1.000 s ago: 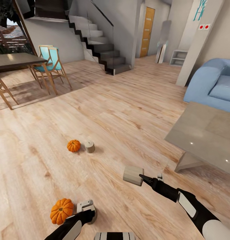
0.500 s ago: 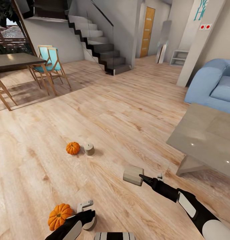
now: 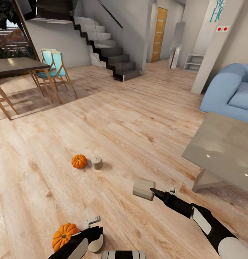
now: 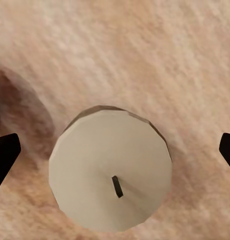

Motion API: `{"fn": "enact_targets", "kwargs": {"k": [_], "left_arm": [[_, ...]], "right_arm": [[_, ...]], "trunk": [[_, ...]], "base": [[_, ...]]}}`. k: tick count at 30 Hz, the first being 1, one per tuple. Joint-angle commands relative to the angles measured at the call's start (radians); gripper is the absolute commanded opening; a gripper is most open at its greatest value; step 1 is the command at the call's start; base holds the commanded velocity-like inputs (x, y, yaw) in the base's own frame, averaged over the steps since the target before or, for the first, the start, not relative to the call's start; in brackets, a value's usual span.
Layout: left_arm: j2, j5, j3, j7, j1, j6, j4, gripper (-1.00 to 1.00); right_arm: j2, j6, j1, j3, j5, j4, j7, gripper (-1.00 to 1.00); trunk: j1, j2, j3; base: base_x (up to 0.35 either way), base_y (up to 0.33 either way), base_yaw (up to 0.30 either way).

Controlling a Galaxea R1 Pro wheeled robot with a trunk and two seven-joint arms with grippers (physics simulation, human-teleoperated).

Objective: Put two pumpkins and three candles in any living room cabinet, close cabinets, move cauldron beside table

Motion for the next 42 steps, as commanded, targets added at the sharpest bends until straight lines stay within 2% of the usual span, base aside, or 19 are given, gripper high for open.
{"fn": "enact_targets", "kwargs": {"k": [1, 12, 20, 26, 32, 36, 42], "left_arm": [[0.002, 0.008, -0.008, 0.009, -0.001, 0.002, -0.003, 1.00], [0.002, 0.003, -0.006, 0.010, -0.001, 0.001, -0.003, 1.00], [0.002, 0.006, -0.004, 0.013, -0.001, 0.001, -0.003, 1.00], [0.002, 0.006, -0.005, 0.015, -0.001, 0.000, -0.003, 1.00], [0.002, 0.006, -0.005, 0.015, -0.001, -0.001, -0.003, 1.00], [0.002, 0.009, -0.007, 0.014, -0.001, -0.071, -0.003, 1.00], [0.002, 0.009, -0.010, 0.014, -0.001, -0.092, -0.003, 1.00]], "right_arm": [[-0.001, 0.014, -0.001, 0.005, -0.015, 0.000, 0.004, -1.00], [0.000, 0.014, -0.001, 0.005, -0.015, 0.000, 0.004, -1.00], [0.000, 0.014, -0.001, 0.005, -0.015, 0.000, 0.004, -1.00], [0.000, 0.014, -0.001, 0.005, -0.015, 0.000, 0.004, -1.00], [0.000, 0.014, -0.001, 0.005, -0.015, 0.000, 0.004, -1.00], [0.000, 0.014, -0.001, 0.005, -0.015, 0.000, 0.004, -1.00], [0.000, 0.013, -0.001, 0.005, -0.015, 0.000, 0.003, -1.00]], "trunk": [[0.000, 0.000, -0.001], [0.000, 0.000, -0.001], [0.003, -0.002, -0.032], [0.003, -0.002, -0.032], [0.006, -0.004, -0.055], [0.006, -0.004, -0.055], [0.006, -0.004, -0.055]], "base": [[0.002, 0.003, 0.000], [0.000, 0.000, 0.000], [0.000, 0.000, 0.000], [0.000, 0.000, 0.000], [0.000, 0.000, 0.000], [0.000, 0.000, 0.000], [0.000, 0.000, 0.000]]}}
